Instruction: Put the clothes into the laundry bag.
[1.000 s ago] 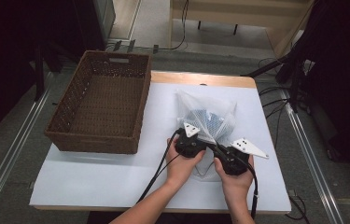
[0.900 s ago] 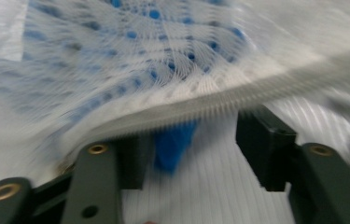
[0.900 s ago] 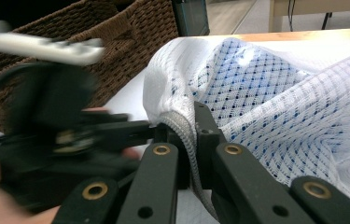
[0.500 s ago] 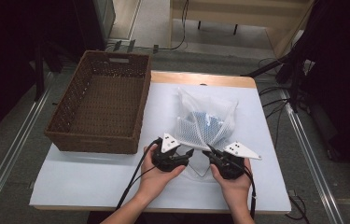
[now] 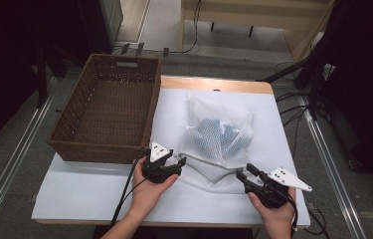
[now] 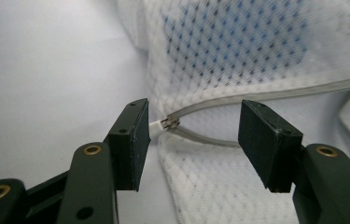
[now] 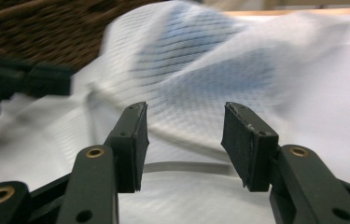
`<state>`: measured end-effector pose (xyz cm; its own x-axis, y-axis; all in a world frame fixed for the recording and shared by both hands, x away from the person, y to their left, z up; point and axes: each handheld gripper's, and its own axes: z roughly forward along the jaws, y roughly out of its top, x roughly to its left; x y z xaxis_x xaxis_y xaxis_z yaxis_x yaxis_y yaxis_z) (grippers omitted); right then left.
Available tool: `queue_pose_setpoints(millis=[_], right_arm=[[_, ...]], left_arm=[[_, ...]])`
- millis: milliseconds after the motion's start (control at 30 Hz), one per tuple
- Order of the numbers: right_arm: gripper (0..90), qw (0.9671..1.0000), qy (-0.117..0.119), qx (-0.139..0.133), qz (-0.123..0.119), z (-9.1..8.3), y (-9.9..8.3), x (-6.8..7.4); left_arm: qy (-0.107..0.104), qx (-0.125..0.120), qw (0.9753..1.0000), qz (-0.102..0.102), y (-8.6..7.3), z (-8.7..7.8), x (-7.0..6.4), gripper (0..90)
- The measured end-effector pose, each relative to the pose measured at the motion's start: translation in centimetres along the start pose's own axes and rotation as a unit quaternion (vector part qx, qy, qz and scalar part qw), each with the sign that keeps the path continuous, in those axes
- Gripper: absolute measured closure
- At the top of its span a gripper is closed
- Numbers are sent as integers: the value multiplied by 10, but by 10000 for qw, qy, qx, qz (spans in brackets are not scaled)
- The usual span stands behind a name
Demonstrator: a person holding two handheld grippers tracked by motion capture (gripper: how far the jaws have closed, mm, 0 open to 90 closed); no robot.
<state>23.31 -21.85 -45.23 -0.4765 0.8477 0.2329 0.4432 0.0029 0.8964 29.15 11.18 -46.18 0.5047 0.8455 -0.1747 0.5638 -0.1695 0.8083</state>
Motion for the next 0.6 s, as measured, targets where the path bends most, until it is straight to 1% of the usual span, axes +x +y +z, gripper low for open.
queue_pose_setpoints(millis=[33, 100, 167, 200, 267, 300, 333, 367, 433, 500, 533, 567, 600], right_arm=[[522, 9997, -225, -42, 132, -2, 0, -7], [526, 9985, -496, -33, 235, 0, -1, -16], [525, 9966, -725, 36, 391, 4, -6, -27], [521, 9956, -795, 113, 476, 8, -8, -33], [510, 9951, -781, 267, 547, 13, -10, -37], [508, 9947, -793, 393, 524, 16, -12, -38], [508, 9943, -801, 469, 518, 18, -13, -38], [508, 9938, -793, 597, 491, 21, -14, -37], [518, 9926, -809, 798, 432, 25, -17, -37], [571, 9896, -879, 1052, 429, 29, -19, -36], [609, 9895, -902, 1063, 386, 30, -19, -35], [665, 9892, -911, 1088, 370, 30, -19, -34], [728, 9889, -902, 1134, 318, 30, -20, -33]], left_arm=[[28, 51, 10000, -20, -1, 2, 0, 444], [73, 180, 9998, -37, -4, 7, 1, 447], [134, 368, 9992, -75, -8, 13, 2, 453], [92, 440, 9989, -105, -7, 14, 2, 459], [102, 446, 9989, -88, -7, 14, 2, 480], [84, 489, 9987, -84, -7, 15, 2, 507], [92, 524, 9986, -29, -7, 15, 1, 528], [34, 532, 9986, -12, -8, 15, 0, 567], [24, 610, 9981, 126, -9, 14, -2, 683], [-69, 672, 9976, 167, -9, 14, -3, 782], [-132, 700, 9973, 157, -10, 13, -3, 836], [-243, 712, 9971, 113, -10, 13, -3, 880], [-293, 727, 9969, 95, -11, 13, -2, 898]])
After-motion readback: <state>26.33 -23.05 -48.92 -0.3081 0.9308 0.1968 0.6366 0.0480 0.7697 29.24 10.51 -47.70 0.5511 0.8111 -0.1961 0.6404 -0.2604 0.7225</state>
